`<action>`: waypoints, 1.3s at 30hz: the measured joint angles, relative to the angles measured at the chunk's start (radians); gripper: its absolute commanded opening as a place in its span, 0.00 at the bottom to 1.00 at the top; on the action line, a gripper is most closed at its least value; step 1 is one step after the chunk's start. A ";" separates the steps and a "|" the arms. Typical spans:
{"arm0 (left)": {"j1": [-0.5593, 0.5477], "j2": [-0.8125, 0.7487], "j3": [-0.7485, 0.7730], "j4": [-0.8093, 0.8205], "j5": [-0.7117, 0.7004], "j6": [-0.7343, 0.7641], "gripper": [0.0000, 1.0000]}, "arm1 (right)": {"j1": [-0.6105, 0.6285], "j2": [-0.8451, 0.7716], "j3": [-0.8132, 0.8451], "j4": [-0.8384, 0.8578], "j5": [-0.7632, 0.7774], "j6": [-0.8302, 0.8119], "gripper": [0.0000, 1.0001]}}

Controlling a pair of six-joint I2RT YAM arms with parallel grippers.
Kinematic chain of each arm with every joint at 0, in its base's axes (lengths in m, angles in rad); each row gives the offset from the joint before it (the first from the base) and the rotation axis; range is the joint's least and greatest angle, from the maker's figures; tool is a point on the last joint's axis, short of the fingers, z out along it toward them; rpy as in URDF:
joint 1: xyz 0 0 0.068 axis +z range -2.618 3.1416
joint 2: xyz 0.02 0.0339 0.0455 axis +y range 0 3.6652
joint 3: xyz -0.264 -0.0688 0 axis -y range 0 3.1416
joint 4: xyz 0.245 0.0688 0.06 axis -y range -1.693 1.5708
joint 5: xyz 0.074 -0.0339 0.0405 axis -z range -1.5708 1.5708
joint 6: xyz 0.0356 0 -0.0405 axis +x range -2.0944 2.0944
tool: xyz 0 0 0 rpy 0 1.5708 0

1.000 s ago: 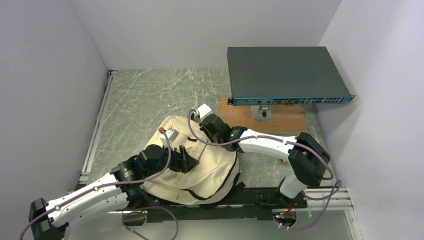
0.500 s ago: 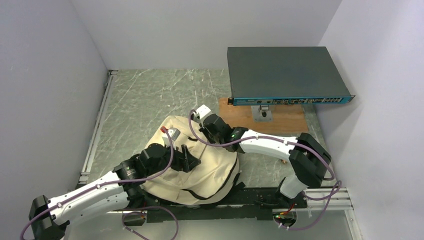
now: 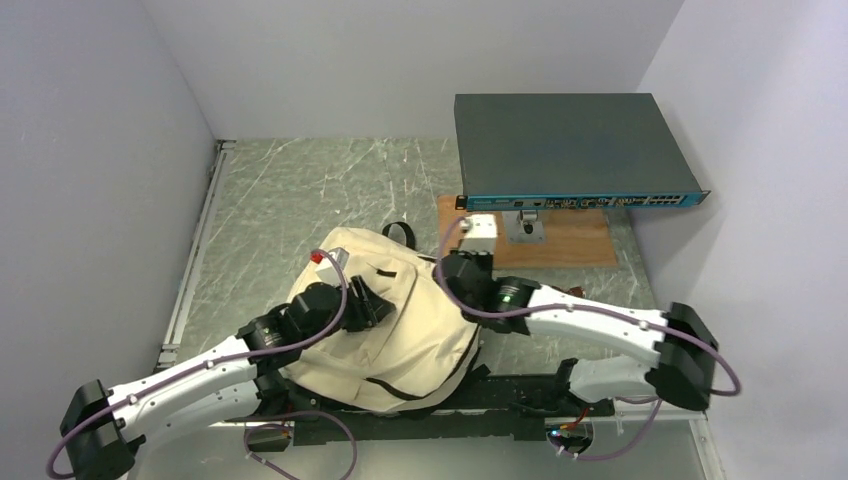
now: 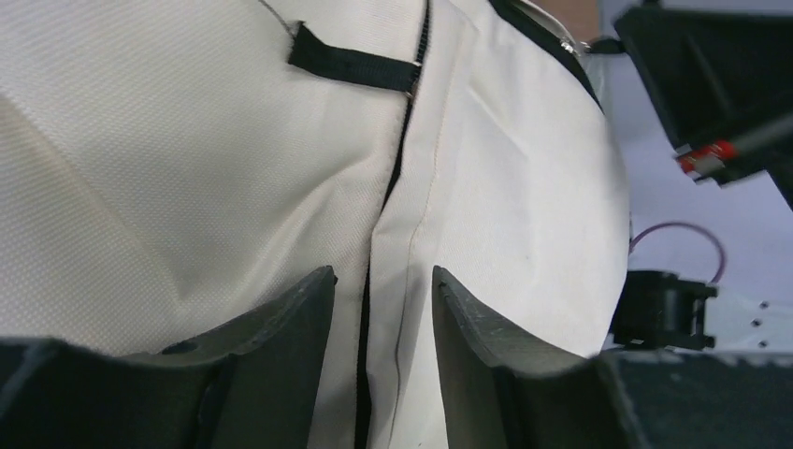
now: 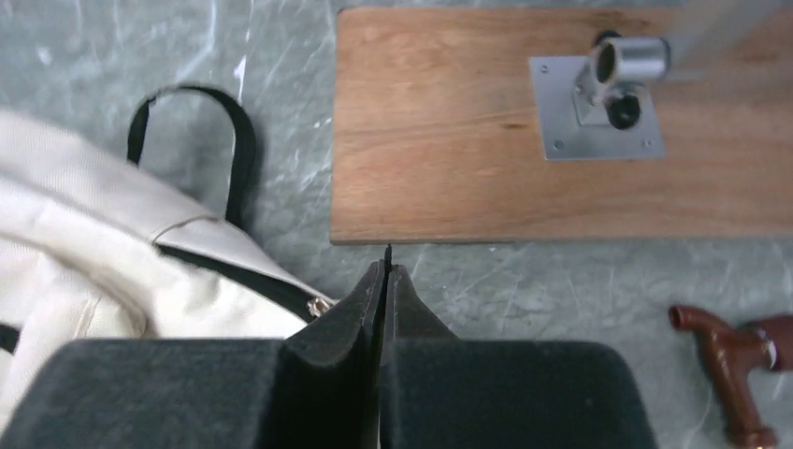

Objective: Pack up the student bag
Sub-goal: Zip the student bag at the center of the board.

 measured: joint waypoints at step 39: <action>0.242 0.889 0.718 -0.116 1.044 1.413 0.84 | -0.139 -0.598 -0.326 0.093 -0.657 0.012 0.00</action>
